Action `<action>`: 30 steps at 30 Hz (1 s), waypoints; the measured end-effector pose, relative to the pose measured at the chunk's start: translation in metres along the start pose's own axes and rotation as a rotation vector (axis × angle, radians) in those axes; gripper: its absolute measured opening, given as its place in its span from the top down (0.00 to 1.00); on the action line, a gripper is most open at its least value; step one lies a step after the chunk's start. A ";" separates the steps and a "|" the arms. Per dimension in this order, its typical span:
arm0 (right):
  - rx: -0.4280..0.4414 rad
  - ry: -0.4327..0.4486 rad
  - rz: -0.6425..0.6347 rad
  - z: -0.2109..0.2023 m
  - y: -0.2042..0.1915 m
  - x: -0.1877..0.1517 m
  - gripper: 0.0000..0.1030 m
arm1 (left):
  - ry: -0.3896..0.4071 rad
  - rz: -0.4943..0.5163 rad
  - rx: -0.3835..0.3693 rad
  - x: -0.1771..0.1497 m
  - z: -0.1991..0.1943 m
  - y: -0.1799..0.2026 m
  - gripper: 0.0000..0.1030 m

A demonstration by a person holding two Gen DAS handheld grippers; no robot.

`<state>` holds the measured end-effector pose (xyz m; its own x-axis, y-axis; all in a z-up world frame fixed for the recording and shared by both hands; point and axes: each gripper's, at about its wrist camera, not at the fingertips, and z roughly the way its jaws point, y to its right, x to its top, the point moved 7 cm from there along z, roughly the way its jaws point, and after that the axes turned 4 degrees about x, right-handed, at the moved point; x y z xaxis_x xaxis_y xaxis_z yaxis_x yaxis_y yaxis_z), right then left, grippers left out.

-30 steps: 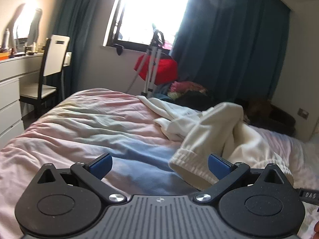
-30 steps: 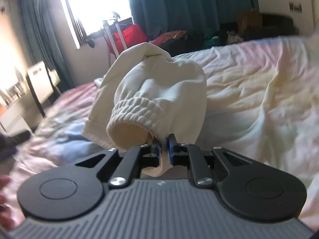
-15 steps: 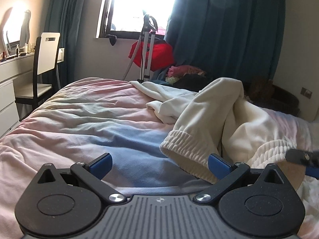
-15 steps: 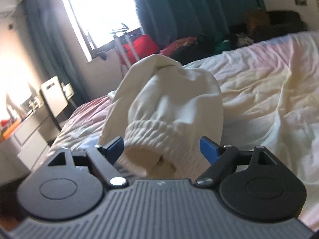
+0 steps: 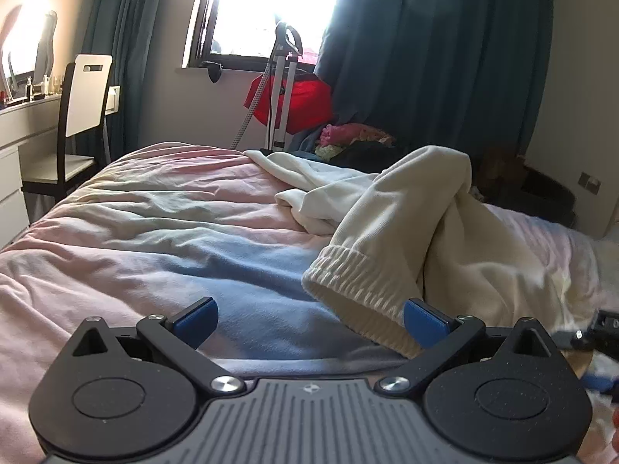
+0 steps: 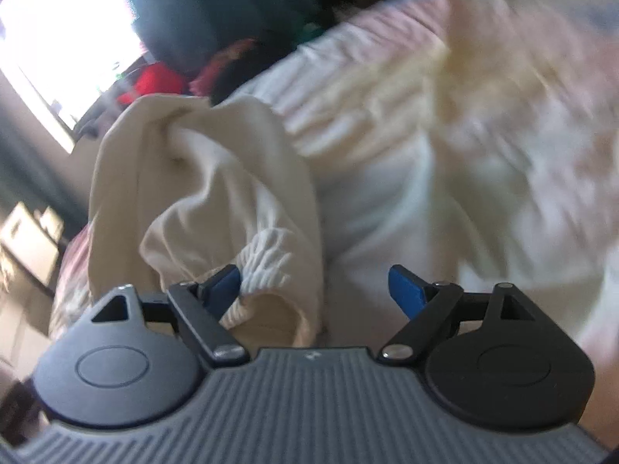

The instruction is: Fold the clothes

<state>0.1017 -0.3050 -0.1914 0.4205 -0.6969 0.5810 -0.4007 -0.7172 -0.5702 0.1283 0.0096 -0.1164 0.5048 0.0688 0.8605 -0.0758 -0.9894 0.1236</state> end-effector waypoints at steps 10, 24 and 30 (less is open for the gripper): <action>0.185 0.125 0.019 -0.029 -0.016 0.020 0.17 | -0.033 0.099 -0.030 0.013 0.050 0.027 0.00; 0.202 0.033 0.059 0.028 -0.012 0.009 0.16 | -0.051 0.140 -0.056 0.013 0.131 0.036 0.01; 0.194 -0.017 0.065 0.050 -0.004 0.001 0.17 | -0.093 0.107 -0.081 0.006 0.148 0.037 0.18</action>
<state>0.1441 -0.3029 -0.2175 0.4133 -0.7402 0.5304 -0.2640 -0.6549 -0.7082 0.2557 -0.0456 -0.1801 0.5675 -0.0528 0.8216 -0.2012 -0.9766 0.0763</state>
